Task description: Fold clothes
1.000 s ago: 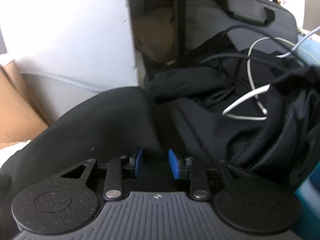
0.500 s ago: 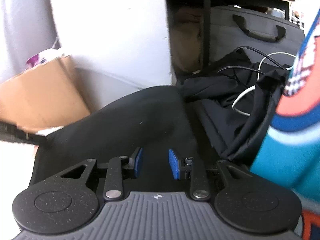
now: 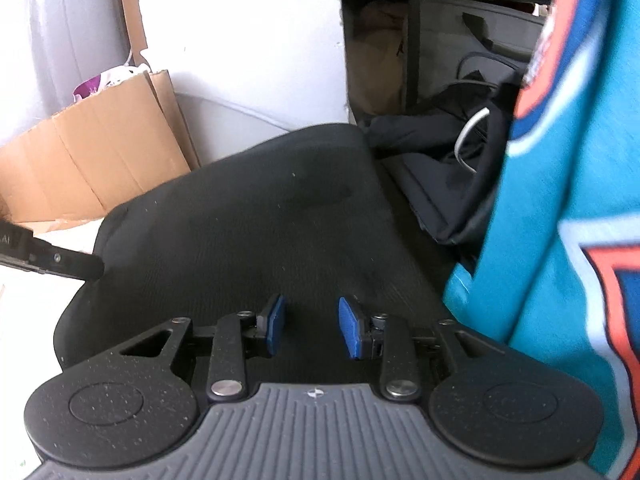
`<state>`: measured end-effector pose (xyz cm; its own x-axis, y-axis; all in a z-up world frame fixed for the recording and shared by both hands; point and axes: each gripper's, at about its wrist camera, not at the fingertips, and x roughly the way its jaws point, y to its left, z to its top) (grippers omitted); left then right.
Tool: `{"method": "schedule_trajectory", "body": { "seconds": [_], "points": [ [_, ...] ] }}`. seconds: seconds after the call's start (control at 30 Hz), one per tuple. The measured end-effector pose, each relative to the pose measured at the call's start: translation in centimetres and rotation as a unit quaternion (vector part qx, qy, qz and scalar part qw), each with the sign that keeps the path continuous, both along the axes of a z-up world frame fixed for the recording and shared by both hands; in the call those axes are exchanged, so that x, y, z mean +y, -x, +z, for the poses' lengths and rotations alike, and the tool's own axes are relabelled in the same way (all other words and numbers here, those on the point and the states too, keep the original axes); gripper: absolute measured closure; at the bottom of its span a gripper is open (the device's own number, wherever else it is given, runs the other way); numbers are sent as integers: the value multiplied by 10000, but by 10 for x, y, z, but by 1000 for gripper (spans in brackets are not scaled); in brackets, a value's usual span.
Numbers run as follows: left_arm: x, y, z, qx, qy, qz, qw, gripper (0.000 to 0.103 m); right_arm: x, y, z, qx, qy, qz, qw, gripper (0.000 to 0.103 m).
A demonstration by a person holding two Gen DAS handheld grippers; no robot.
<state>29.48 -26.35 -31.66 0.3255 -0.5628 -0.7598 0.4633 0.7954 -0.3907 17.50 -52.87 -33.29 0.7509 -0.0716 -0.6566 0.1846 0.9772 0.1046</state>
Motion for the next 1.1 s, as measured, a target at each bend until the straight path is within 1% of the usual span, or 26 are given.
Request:
{"method": "schedule_trajectory", "body": {
  "seconds": [0.03, 0.07, 0.23, 0.33, 0.47, 0.6, 0.67, 0.73, 0.83, 0.87, 0.9, 0.97, 1.0, 1.03, 1.1],
  "points": [
    [2, 2, -1, 18, -27, 20, 10000, 74, -2, 2, -1, 11, -8, -18, 10000, 64],
    [5, 4, -2, 37, -53, 40, 10000, 73, -4, 6, -1, 16, -12, -40, 10000, 61],
    [17, 13, -7, 115, -171, 115, 9997, 72, -8, 18, -2, 17, -36, -162, 9999, 61],
    [19, 19, -7, 86, -263, 77, 9996, 68, -8, 25, -3, 21, -38, -216, 9998, 61],
    [19, 27, -10, 102, -392, -9, 9992, 66, -7, 39, -5, 98, 63, -243, 9996, 61],
    [22, 34, -9, 208, -585, -13, 9981, 61, -10, 53, -6, 180, -40, -435, 9989, 59],
    [25, 36, -4, 240, -710, -30, 9972, 57, -13, 59, -5, 215, -154, -566, 9980, 56],
    [26, 37, 3, 227, -898, -51, 9957, 48, -16, 64, -3, 249, -291, -703, 9968, 55],
    [27, 39, 14, 199, -1168, -93, 9929, 40, -17, 65, 7, 314, -387, -867, 9950, 54],
    [28, 40, 18, 195, -1234, -82, 9921, 39, -16, 65, 11, 352, -401, -890, 9946, 49],
    [30, 40, 22, 199, -1293, -47, 9914, 36, -15, 64, 15, 395, -450, -905, 9941, 39],
    [34, 39, 31, 264, -1381, 18, 9901, 31, -11, 62, 22, 443, -548, -902, 9934, 27],
    [36, 38, 36, 309, -1424, 47, 9893, 26, -8, 62, 26, 470, -572, -890, 9933, 24],
    [38, 38, 41, 355, -1468, 74, 9885, 22, -4, 60, 29, 536, -581, -898, 9928, 23],
    [41, 36, 52, 451, -1576, 95, 9864, 22, 2, 58, 36, 746, -631, -977, 9904, 20]
  ]
}}
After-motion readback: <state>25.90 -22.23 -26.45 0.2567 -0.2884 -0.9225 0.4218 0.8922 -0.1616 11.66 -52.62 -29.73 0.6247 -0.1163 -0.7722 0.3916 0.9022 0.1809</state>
